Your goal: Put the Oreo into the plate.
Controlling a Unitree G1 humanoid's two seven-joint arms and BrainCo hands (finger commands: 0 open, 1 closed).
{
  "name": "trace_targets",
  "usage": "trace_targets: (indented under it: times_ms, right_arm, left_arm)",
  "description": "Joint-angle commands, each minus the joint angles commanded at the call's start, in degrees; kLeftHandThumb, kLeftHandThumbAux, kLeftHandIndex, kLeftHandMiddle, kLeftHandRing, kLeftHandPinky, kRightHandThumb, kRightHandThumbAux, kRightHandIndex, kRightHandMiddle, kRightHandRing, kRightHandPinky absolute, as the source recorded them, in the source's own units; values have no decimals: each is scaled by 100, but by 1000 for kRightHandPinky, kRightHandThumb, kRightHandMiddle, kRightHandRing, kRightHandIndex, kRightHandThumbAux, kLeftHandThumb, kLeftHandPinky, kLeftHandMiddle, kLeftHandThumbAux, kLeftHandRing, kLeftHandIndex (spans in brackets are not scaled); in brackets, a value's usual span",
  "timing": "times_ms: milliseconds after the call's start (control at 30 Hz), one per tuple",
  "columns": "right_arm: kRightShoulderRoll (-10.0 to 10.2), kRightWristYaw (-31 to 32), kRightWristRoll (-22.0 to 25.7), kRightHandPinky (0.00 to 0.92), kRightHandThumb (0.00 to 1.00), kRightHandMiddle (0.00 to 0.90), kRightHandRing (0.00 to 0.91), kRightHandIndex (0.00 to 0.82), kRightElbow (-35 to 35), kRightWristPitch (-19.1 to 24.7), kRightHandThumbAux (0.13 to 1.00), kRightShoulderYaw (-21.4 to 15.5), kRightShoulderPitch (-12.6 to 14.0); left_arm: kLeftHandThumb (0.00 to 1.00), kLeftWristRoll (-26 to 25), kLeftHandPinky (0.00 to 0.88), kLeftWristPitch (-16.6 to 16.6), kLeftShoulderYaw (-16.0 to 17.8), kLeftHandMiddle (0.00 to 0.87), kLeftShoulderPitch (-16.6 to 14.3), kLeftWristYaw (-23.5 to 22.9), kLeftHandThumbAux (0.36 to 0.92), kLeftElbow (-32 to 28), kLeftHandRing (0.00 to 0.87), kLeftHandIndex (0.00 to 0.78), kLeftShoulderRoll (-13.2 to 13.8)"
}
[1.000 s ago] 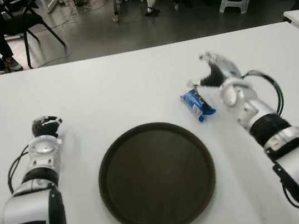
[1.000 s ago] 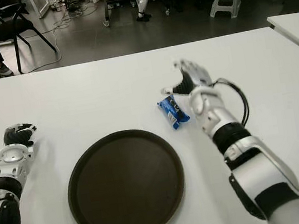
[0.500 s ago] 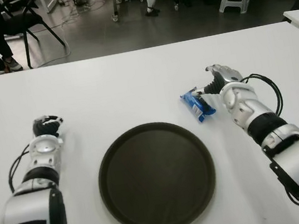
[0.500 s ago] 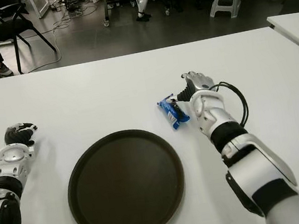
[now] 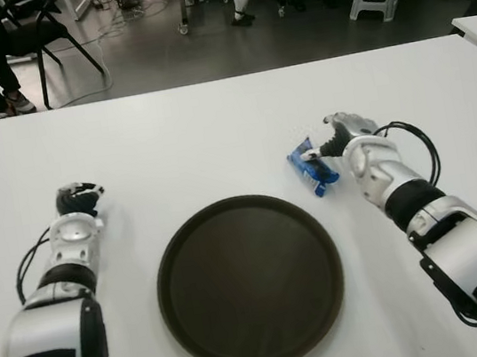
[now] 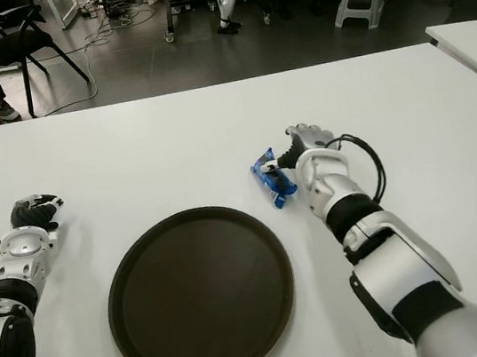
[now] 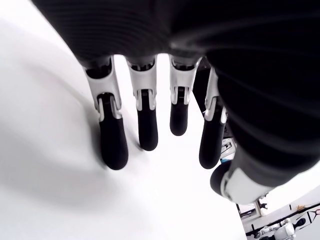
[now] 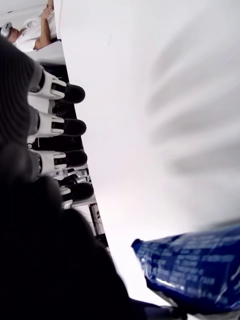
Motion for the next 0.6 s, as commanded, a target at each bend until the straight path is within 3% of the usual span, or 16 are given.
trace_targets:
  times_ms: [300,433,600]
  right_arm:
    - [66,-42,-8,0,0,0,0,97,-207,61,471,98,128]
    - [81,4,-7,0,0,0,0,97,-286,104,471,126,139]
    - [102,24,1,0,0,0,0,106,-359,140,463,135,156]
  left_arm:
    - [692,-28,316,-6,73,276,-2,13,718,13,300,417,-11]
    - [691,-21,392,18,80,308,-17,20,718,18,358,415,-17]
    - [690,-1,371,58,68,285,-25,30,720,27,341,413,-9]
